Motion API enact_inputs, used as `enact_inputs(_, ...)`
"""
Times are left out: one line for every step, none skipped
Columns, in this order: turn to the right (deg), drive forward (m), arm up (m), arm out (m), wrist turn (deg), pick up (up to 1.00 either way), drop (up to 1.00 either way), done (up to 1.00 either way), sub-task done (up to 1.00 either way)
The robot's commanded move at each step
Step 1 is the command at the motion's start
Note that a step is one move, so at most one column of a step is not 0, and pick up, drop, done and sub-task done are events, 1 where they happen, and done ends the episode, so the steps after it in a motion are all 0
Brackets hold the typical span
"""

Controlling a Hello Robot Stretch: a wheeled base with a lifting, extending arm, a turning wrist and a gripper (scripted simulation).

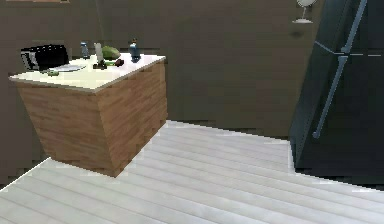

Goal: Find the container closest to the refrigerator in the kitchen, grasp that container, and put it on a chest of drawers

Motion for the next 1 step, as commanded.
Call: enact_inputs(0.0, 0.00, 0.10, 0.00, 0.0, 0.00, 0.00, 0.00, 0.00)
